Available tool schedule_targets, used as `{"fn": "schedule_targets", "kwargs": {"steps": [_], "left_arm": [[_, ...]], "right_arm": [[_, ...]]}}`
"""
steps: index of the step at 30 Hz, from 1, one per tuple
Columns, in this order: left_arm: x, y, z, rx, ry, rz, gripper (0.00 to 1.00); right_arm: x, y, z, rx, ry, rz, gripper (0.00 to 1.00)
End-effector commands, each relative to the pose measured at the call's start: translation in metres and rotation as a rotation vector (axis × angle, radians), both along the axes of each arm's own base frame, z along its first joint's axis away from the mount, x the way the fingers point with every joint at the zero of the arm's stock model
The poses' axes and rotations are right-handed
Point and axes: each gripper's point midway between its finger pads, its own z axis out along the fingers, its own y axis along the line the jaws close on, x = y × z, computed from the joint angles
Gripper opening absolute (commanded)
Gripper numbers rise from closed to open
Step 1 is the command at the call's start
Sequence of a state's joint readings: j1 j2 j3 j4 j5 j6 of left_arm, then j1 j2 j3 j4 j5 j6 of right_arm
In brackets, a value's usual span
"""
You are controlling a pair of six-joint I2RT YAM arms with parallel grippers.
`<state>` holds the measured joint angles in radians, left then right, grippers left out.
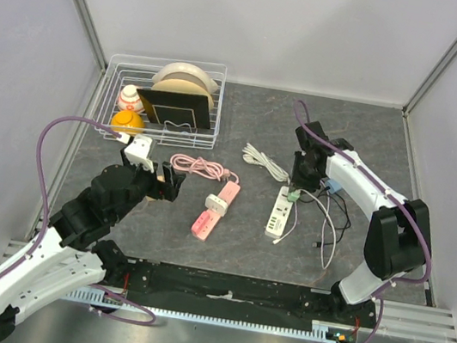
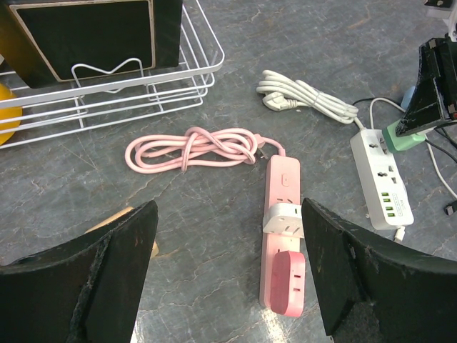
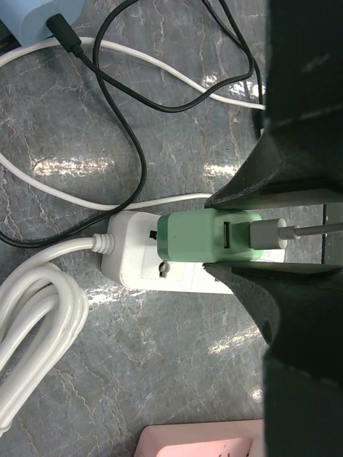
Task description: Insert the plug
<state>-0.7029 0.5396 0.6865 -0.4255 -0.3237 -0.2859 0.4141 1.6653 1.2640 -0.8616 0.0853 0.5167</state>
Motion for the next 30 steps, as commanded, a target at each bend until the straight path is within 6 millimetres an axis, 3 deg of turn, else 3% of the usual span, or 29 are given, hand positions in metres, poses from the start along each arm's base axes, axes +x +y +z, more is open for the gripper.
{"fn": "schedule_targets", "kwargs": {"steps": [1,10,19,30], "left_arm": [[0.001,0.003,0.003,0.028,-0.024,0.000,0.88],[0.001,0.002,0.003,0.023,-0.020,-0.002,0.88],[-0.001,-0.004,0.004,0.012,-0.015,-0.032,0.88],[-0.003,-0.004,0.004,0.001,-0.016,-0.039,0.88]], "right_arm": [[-0.005,-0.004,-0.003,0.000,0.007,-0.026,0.00],[-0.010,-0.011,-0.016,-0.039,0.050,-0.123,0.00],[0.000,-0.011,-0.024,-0.105,0.053,-0.192,0.00],[-0.032,-0.014,-0.075,-0.188,0.128,-0.149,0.00]]}}
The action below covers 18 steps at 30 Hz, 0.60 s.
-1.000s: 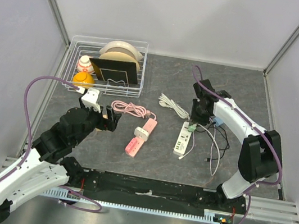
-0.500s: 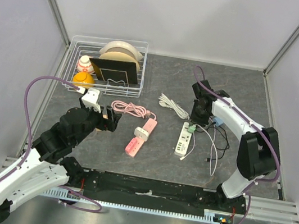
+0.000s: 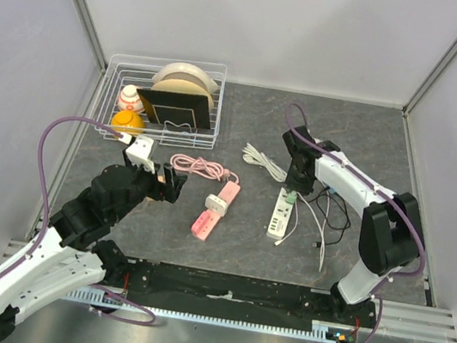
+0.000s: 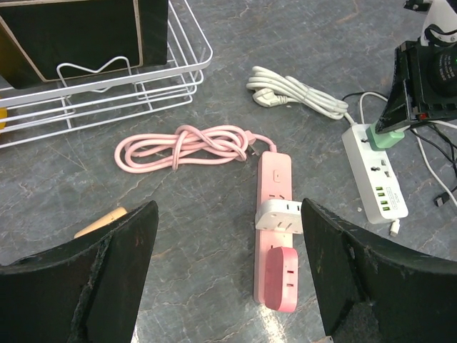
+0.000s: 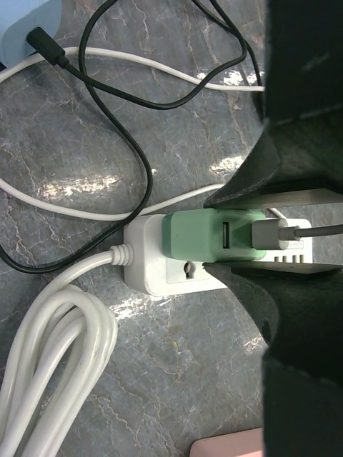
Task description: Insert the plug
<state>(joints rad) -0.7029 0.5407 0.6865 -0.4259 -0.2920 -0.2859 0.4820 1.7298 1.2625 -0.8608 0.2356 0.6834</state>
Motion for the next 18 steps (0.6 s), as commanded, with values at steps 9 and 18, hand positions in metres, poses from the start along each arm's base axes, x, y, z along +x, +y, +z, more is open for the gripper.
{"fn": "schedule_targets", "kwargs": {"steps": [9,18], "left_arm": [[0.001,0.001,0.003,0.016,-0.017,-0.005,0.88],[0.002,0.002,0.001,0.023,-0.016,0.005,0.88]], "right_arm": [[0.006,0.007,0.008,0.039,-0.038,0.007,0.79],[0.054,-0.004,0.114,0.121,-0.305,-0.014,0.98]]}}
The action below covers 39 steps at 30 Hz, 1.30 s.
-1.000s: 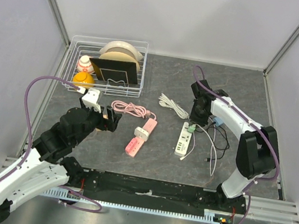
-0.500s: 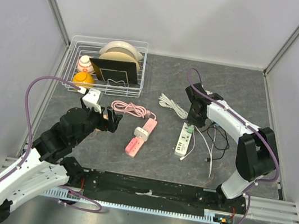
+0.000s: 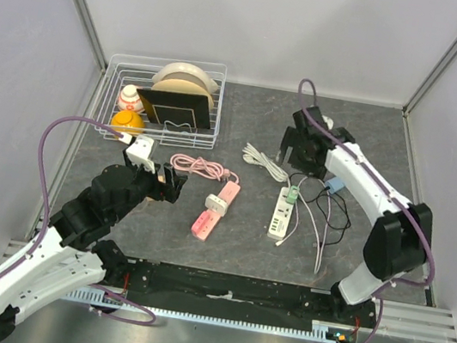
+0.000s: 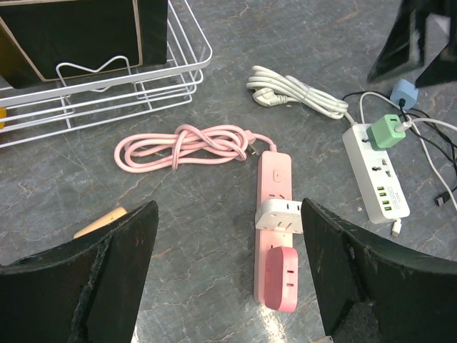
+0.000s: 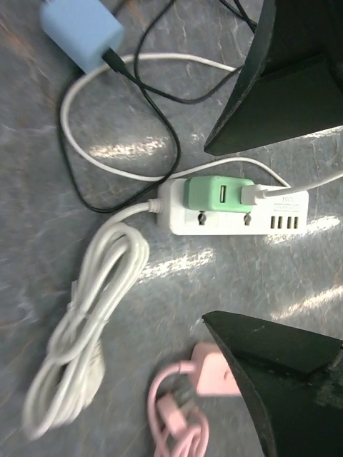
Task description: Insert the plug
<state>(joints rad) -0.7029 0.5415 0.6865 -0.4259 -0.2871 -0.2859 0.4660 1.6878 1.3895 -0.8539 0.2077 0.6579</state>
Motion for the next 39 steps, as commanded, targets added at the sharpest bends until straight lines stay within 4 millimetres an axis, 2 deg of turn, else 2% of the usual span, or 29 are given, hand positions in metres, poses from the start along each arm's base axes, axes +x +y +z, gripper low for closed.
{"fn": "schedule_targets", "kwargs": {"steps": [1,2,3,6,7,9,10,12,13,15,16,20,26,31,32,37,39], "left_arm": [[0.003,0.003,0.000,0.028,-0.015,0.010,0.88],[0.003,0.003,0.001,0.028,-0.015,0.010,0.88],[0.003,0.003,0.001,0.027,-0.016,0.010,0.88],[0.002,0.002,0.003,0.020,-0.019,0.005,0.88],[0.001,0.003,0.002,0.018,-0.019,0.004,0.88],[0.001,0.003,0.003,0.017,-0.020,0.004,0.88],[0.002,0.002,0.003,0.016,-0.021,0.004,0.88],[0.001,0.002,0.003,0.018,-0.018,0.001,0.88],[0.001,0.002,0.003,0.018,-0.018,0.001,0.88],[0.001,0.002,0.003,0.018,-0.020,0.001,0.88],[0.001,0.002,0.003,0.018,-0.020,0.001,0.88],[0.002,0.002,0.001,0.023,-0.016,0.003,0.88],[0.002,0.002,0.001,0.023,-0.017,0.003,0.87],[0.002,0.001,0.001,0.022,-0.017,-0.001,0.88],[0.002,0.001,0.000,0.024,-0.014,-0.001,0.87],[0.001,0.001,0.002,0.020,-0.017,-0.002,0.87],[0.002,0.001,0.001,0.023,-0.015,-0.003,0.88]], "right_arm": [[0.021,-0.029,0.071,0.023,-0.188,-0.056,0.98],[0.022,-0.041,0.072,0.001,-0.197,-0.079,0.98],[0.025,-0.064,0.072,-0.026,-0.206,-0.134,0.98],[0.022,-0.114,0.059,-0.086,-0.204,-0.255,0.98],[0.014,-0.124,0.046,-0.094,-0.179,-0.275,0.98],[0.018,-0.143,0.036,-0.070,-0.197,-0.340,0.98],[0.011,-0.149,0.020,-0.066,-0.169,-0.359,0.98],[0.015,-0.158,0.009,-0.039,-0.183,-0.405,0.98],[0.011,-0.160,-0.006,-0.046,-0.154,-0.413,0.97],[0.018,-0.160,-0.016,-0.031,-0.164,-0.420,0.93],[0.018,-0.158,-0.028,-0.029,-0.141,-0.418,0.91],[0.026,-0.153,-0.046,0.003,-0.135,-0.416,0.85],[0.035,-0.148,-0.066,0.019,-0.119,-0.401,0.84],[0.035,-0.143,-0.086,0.031,-0.079,-0.377,0.71],[0.035,-0.142,-0.088,0.036,-0.078,-0.373,0.66],[0.035,-0.138,-0.085,0.045,-0.085,-0.332,0.51],[0.036,-0.139,-0.082,0.037,-0.094,-0.323,0.36]]}}
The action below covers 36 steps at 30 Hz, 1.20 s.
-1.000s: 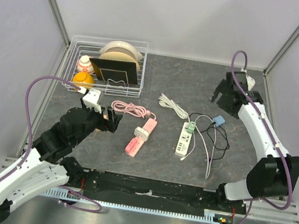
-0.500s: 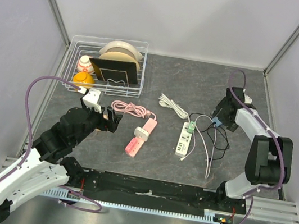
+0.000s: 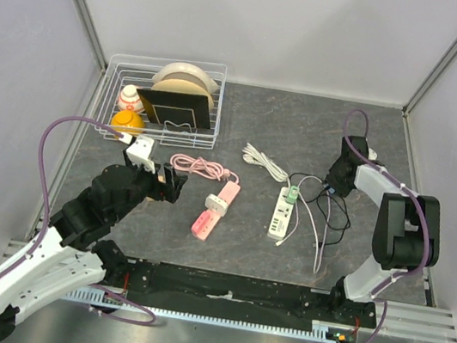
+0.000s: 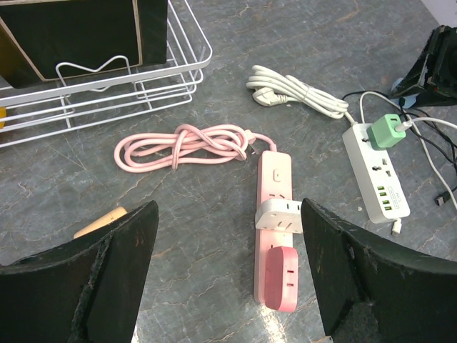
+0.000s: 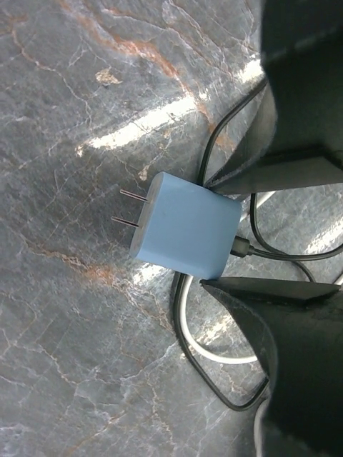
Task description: Insert the plug
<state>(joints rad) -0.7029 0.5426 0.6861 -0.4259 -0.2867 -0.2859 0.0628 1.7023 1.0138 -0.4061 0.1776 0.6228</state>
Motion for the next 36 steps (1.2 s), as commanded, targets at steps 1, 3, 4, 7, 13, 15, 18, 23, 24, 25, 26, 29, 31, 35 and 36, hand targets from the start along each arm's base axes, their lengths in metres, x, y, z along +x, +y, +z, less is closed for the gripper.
{"fn": "schedule_targets", "kwargs": {"steps": [1,3,4,7,13,15,18,23,24,25,26,29,31,35,36], "left_arm": [[0.001,0.001,0.002,0.020,-0.016,-0.004,0.88],[0.001,0.001,0.002,0.019,-0.015,-0.005,0.88],[0.001,0.000,0.002,0.013,-0.012,-0.005,0.88],[-0.001,-0.004,0.007,-0.034,-0.005,-0.009,0.88],[-0.007,-0.037,0.034,-0.187,0.020,-0.125,0.87],[-0.007,-0.052,0.044,-0.229,0.033,-0.178,0.88],[-0.004,-0.070,0.057,-0.291,0.082,-0.215,0.88],[-0.002,-0.106,0.098,-0.462,0.193,-0.283,0.87],[-0.001,-0.113,0.102,-0.481,0.210,-0.303,0.87],[0.004,-0.125,0.108,-0.516,0.233,-0.320,0.87],[0.001,-0.134,0.112,-0.538,0.253,-0.365,0.87],[0.006,-0.153,0.122,-0.602,0.286,-0.410,0.84],[0.010,-0.162,0.126,-0.631,0.311,-0.422,0.84],[0.011,-0.191,0.116,-0.629,0.423,-0.522,0.84],[0.010,-0.195,0.119,-0.636,0.431,-0.539,0.83]], "right_arm": [[0.009,0.001,0.013,-0.011,-0.056,0.049,0.31],[0.011,0.000,0.019,-0.024,-0.066,0.069,0.18],[0.013,0.000,0.029,-0.035,-0.088,0.097,0.15],[0.019,0.005,0.062,-0.047,-0.167,0.156,0.06],[0.025,0.046,0.153,-0.112,-0.397,0.438,0.05],[0.021,0.072,0.177,-0.137,-0.461,0.574,0.04],[0.003,0.105,0.217,-0.159,-0.582,0.750,0.01],[-0.037,0.158,0.248,-0.069,-0.712,1.053,0.00],[-0.048,0.167,0.252,-0.057,-0.735,1.111,0.00],[-0.055,0.173,0.253,-0.056,-0.750,1.158,0.00],[-0.061,0.178,0.254,-0.048,-0.761,1.197,0.00],[-0.090,0.198,0.254,0.007,-0.801,1.360,0.04],[-0.109,0.211,0.253,0.045,-0.825,1.455,0.05],[-0.133,0.230,0.252,0.075,-0.849,1.576,0.04],[-0.136,0.232,0.251,0.077,-0.850,1.589,0.04]]}}
